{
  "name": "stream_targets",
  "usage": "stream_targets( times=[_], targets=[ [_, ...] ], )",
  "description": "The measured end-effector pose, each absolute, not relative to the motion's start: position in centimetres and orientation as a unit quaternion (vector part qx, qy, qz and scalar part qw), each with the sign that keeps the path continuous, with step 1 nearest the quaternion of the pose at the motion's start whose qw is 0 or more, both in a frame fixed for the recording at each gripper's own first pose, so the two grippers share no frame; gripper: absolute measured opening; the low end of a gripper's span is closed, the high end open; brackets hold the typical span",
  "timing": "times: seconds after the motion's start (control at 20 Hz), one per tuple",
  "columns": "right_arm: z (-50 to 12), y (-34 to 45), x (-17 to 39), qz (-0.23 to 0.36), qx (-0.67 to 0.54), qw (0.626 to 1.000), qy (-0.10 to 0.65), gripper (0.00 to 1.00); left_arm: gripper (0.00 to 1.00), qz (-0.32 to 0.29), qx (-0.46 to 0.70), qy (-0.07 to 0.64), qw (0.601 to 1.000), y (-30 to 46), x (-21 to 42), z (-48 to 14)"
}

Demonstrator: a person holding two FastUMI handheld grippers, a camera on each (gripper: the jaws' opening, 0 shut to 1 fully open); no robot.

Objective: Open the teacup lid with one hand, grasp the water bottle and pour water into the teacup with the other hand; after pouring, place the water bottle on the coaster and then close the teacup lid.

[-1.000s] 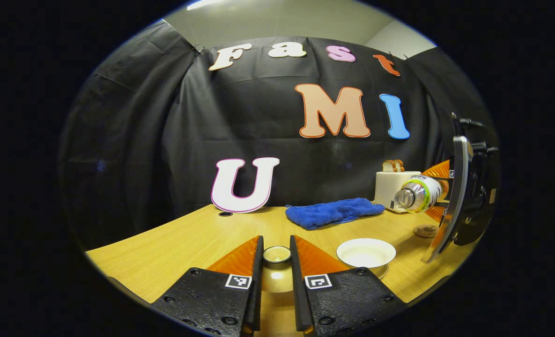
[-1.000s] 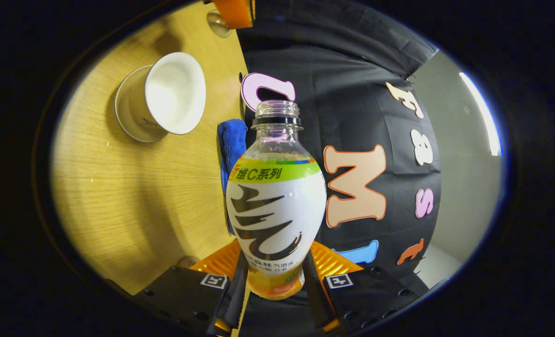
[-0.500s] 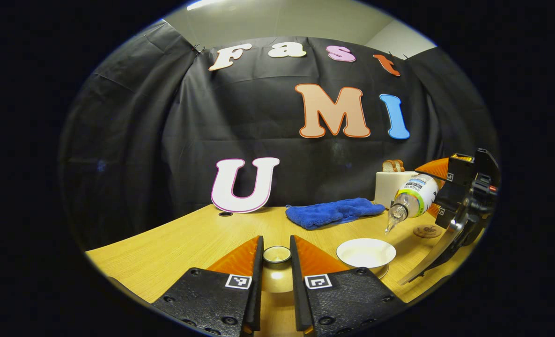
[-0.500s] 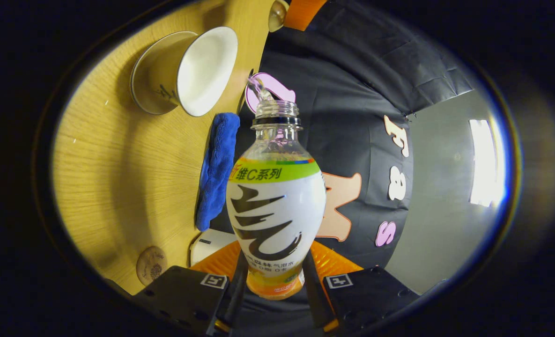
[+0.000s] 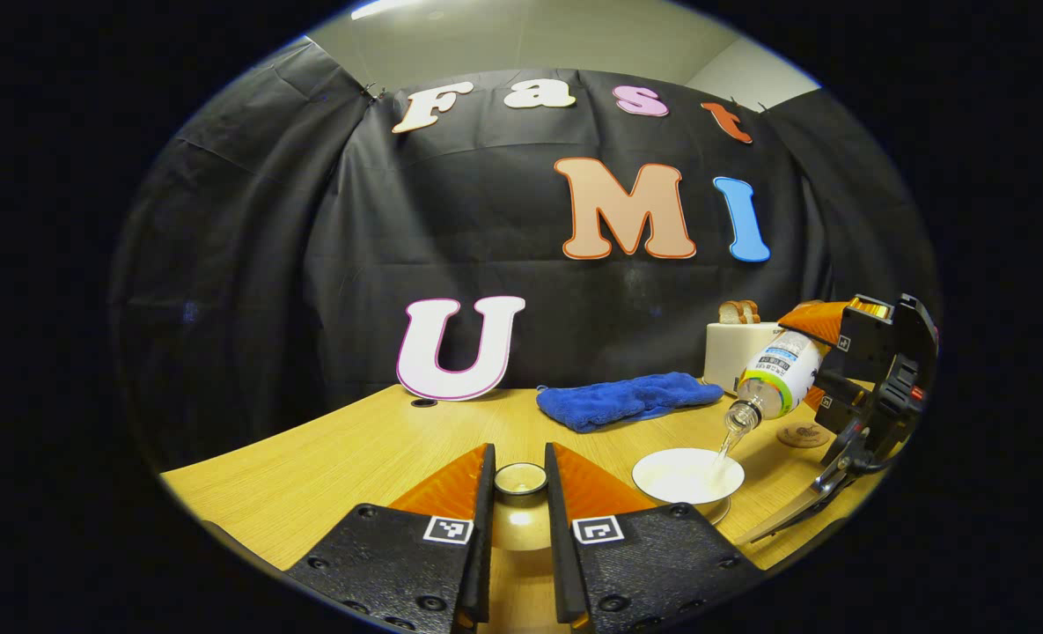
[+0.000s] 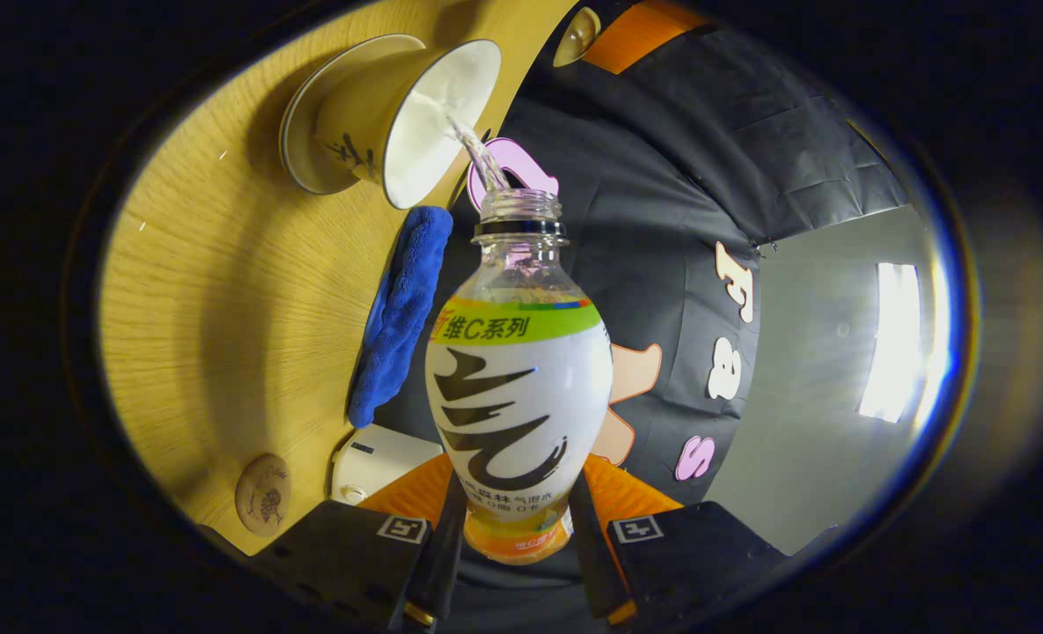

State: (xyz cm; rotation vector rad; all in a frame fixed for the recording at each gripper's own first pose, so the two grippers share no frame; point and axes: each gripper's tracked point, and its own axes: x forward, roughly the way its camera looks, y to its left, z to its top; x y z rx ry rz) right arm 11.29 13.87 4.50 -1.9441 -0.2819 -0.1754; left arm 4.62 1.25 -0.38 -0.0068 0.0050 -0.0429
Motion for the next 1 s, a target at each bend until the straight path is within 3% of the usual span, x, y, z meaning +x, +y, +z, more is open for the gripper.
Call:
stream_targets(
  times=[0.65, 0.8, 1.0],
  targets=[
    [4.6, 14.5, 11.1, -0.083, -0.837, 0.517, -0.159, 0.62, 0.27, -0.022, -0.003, 0.002, 1.000, 1.2, 4.6, -0.4],
    [4.1, 13.8, 11.3, -0.064, -0.811, 0.568, -0.125, 0.63, 0.27, -0.022, -0.003, 0.003, 1.000, 1.2, 4.7, -0.4],
    [2.8, 12.5, 12.0, -0.020, -0.718, 0.695, -0.045, 0.64, 0.27, -0.022, -0.003, 0.002, 1.000, 1.2, 4.7, -0.5]
  ],
)
